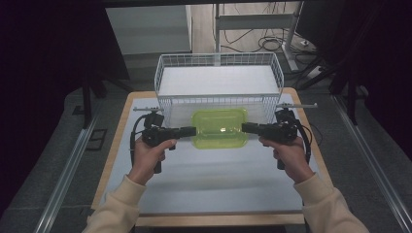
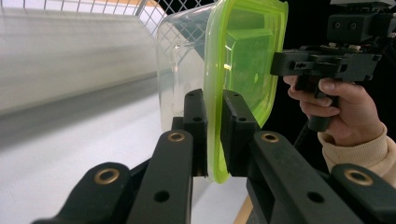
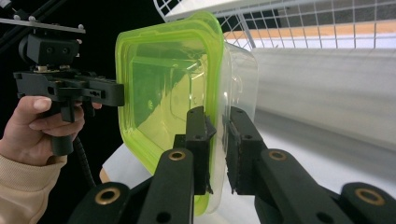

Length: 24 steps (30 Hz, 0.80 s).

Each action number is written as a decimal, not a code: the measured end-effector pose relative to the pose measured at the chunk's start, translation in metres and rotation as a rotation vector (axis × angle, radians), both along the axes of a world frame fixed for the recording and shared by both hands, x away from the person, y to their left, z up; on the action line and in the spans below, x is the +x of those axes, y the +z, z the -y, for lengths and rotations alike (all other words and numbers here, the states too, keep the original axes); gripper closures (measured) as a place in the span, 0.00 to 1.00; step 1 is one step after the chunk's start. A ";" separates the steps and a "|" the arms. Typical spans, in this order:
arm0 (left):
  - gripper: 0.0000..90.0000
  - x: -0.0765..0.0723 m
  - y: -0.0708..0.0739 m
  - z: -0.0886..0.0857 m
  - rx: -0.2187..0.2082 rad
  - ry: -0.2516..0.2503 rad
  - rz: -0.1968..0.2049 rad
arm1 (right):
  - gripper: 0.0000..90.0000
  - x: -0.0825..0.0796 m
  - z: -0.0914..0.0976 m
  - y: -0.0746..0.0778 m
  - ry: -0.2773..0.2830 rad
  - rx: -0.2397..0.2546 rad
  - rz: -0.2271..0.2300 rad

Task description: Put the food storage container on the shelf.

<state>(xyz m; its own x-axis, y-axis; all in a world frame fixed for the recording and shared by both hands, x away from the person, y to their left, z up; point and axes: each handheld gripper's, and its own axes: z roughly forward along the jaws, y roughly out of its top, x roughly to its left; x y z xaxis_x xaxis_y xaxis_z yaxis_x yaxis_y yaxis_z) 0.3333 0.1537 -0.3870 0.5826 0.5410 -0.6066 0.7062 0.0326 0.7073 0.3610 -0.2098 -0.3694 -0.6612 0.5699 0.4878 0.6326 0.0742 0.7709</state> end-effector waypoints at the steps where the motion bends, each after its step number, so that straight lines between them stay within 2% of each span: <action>1: 0.92 0.001 0.001 0.000 0.000 0.000 0.000 | 0.90 0.000 0.000 0.000 0.000 0.000 0.000; 11: 0.92 0.012 0.013 -0.001 -0.005 0.002 0.003 | 0.90 0.010 -0.002 0.013 -0.010 -0.004 0.018; 24: 0.92 0.036 0.035 -0.001 0.014 0.001 0.016 | 0.89 0.029 -0.003 0.031 -0.037 0.005 0.022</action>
